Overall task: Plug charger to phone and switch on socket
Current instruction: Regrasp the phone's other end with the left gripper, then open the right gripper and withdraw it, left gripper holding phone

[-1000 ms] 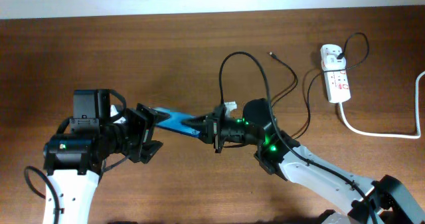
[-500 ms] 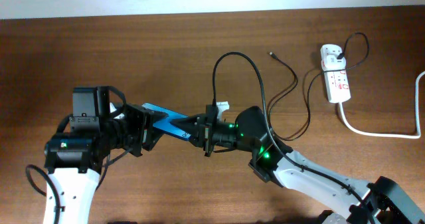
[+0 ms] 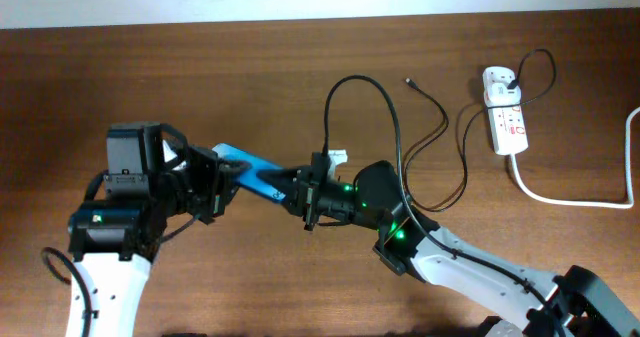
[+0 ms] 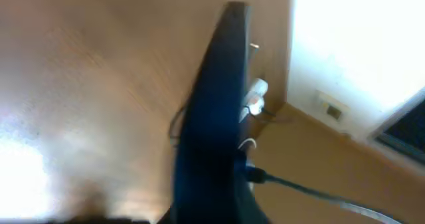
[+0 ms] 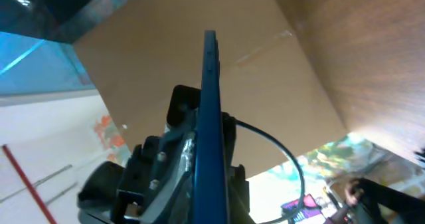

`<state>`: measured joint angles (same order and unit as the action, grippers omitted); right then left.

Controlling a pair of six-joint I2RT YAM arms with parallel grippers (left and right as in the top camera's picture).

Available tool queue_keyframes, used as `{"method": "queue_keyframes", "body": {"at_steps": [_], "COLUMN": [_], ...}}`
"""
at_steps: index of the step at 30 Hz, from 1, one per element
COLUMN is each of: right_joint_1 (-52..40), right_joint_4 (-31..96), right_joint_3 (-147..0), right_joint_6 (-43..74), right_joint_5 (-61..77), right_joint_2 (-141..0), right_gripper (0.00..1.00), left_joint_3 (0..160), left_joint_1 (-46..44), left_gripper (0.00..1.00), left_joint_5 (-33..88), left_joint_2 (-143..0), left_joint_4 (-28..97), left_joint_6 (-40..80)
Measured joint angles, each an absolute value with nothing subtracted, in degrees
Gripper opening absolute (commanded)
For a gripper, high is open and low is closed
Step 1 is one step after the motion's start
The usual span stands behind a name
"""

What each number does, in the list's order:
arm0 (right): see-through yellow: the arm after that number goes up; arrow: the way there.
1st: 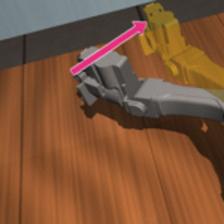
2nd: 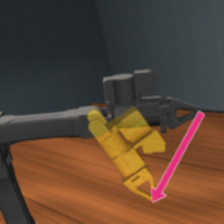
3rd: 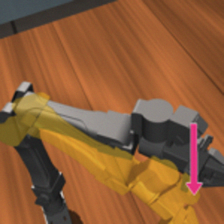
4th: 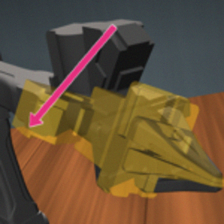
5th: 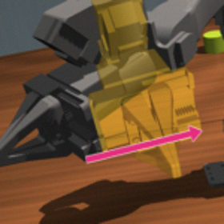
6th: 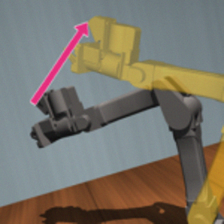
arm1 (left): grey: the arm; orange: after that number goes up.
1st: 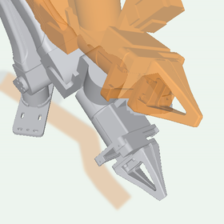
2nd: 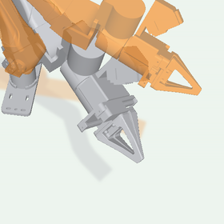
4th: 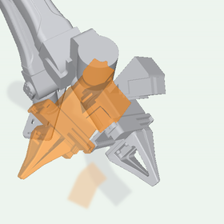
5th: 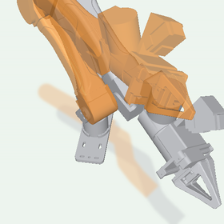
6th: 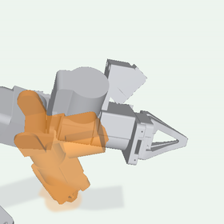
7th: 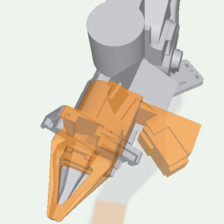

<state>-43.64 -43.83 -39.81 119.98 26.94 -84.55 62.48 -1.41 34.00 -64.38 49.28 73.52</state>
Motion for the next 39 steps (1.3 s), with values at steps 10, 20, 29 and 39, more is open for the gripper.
{"method": "queue_keyframes", "body": {"at_steps": [10, 20, 29, 39], "right_joint_1": [-43.4, -44.1, -44.1, -39.0], "right_joint_4": [-44.2, -37.8, -26.1, -6.4], "right_joint_3": [-40.6, -40.6, -40.7, -40.4], "right_joint_6": [119.9, 119.8, 119.7, 79.7], "right_joint_5": [26.0, 28.1, 28.5, 24.5], "right_joint_2": [-84.2, -84.2, -84.2, -84.2], "right_gripper": [0.12, 0.28, 0.42, 0.22], "left_joint_3": [62.5, 62.3, 62.3, 62.3], "left_joint_1": [-1.4, -1.3, -1.3, -1.3], "left_gripper": [0.0, 0.0, 0.0, 0.0], "left_joint_5": [35.2, 26.5, 17.6, 11.7], "left_joint_2": [-64.0, -64.8, -65.1, -65.2], "left_joint_4": [46.0, 50.1, 50.8, 56.6], "left_joint_6": [72.6, 74.1, 62.7, 40.0]}}
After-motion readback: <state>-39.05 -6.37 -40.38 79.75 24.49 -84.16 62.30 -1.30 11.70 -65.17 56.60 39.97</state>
